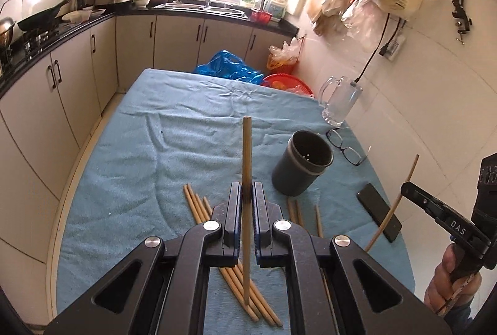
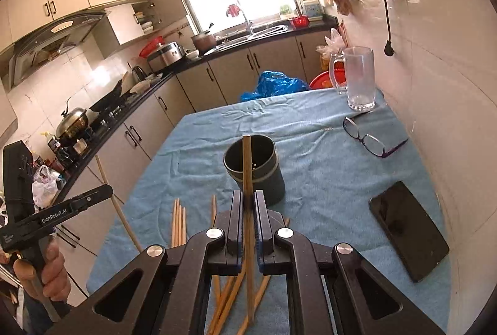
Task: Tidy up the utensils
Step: 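Carry both held chopsticks over the black utensil cup and lower them in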
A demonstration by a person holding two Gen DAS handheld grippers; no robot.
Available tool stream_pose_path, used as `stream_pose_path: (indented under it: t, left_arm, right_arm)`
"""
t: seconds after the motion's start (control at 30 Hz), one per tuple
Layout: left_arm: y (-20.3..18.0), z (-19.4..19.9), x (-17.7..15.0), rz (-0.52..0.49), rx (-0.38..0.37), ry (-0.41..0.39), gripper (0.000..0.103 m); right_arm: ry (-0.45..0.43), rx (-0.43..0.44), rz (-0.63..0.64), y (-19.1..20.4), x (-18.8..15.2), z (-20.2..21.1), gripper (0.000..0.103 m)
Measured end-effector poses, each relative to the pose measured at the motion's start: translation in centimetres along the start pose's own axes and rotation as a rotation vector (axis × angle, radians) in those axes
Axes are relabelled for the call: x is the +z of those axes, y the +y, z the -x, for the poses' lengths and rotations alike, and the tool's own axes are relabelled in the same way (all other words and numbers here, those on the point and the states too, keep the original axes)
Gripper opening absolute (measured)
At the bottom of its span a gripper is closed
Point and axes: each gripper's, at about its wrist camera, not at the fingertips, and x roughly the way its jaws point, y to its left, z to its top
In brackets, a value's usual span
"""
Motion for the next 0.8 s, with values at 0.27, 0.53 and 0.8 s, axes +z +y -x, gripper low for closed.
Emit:
stream_pose_path:
  t: [0.27, 0.53, 0.8]
  left_arm:
    - [-0.9, 0.7, 0.4, -0.014, -0.02, -0.016, 0.006]
    - [-1.5, 0.6, 0.9, -0.022, -0.023, -0.023, 0.006]
    - [-2.4, 0.8, 1.7, -0.038, -0.036, -0.029, 0.006]
  right_arm:
    - [-0.027, 0.001, 0.007, 0.1, 0.1, 1.0, 0.007]
    - [-0.041, 0.007, 0.004, 0.0, 0.6, 1.3, 0.007]
    - [-0.049, 0.017, -0.004, 0.0, 1.2, 1.4, 0.007]
